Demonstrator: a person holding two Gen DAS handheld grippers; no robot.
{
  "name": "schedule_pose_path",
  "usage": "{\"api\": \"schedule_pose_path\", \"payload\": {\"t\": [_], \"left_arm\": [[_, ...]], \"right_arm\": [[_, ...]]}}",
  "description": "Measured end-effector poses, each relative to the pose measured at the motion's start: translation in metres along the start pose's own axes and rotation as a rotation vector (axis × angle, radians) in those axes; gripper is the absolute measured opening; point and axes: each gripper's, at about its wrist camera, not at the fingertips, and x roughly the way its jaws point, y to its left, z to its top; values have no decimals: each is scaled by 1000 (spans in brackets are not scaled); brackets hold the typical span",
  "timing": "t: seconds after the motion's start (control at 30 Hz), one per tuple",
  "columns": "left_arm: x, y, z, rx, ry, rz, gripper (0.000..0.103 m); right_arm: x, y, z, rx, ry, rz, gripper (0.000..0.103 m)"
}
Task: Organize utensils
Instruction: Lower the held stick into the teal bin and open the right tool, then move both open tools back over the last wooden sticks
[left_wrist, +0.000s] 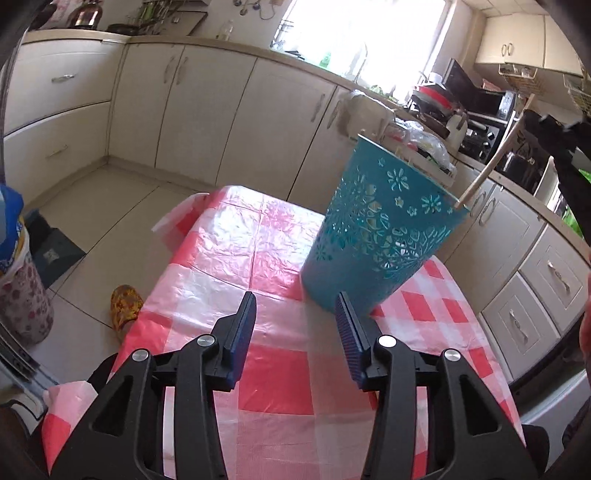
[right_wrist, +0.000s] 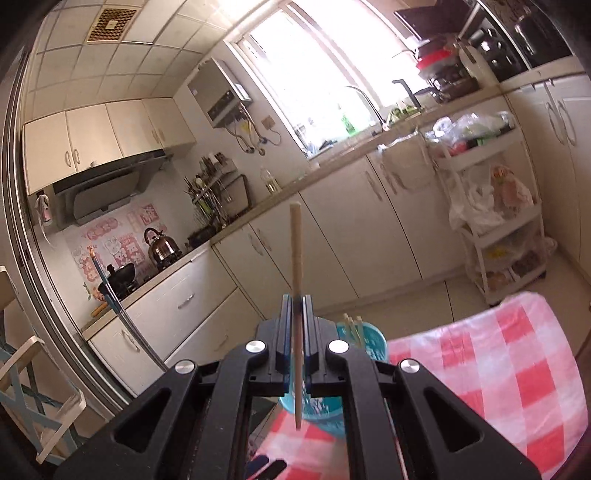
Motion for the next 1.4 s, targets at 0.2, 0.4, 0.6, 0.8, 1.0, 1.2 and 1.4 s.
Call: {"api": "schedule_pose_path", "payload": {"t": [0.2,0.4,0.6,0.8,1.0,1.2,1.4], "left_arm": [[3,21,-1,-96,6,-44,46],[8,35,-2,-164,11,-68,46],[12,32,-1,-165,12,-72,47],[15,34,-3,-173,35,-71,52],[11,37,-4,-190,14,-81,53],[11,41,-5,-209,13,-94,58],[14,41,-5,-214,27,-82,61]], "right_arm": [[36,18,26,-78,-27,-43,6],[47,5,23,-49,5,-71,6],[28,-9,-2,-59,77,-116,6],[-3,-32,-58,-48,202,-181,6],[-10,-45,-143,-85,453,-276,8],[3,-42,-194,-105,590,-309,25],[25,-31,-219,-216,659,-342,26]]}}
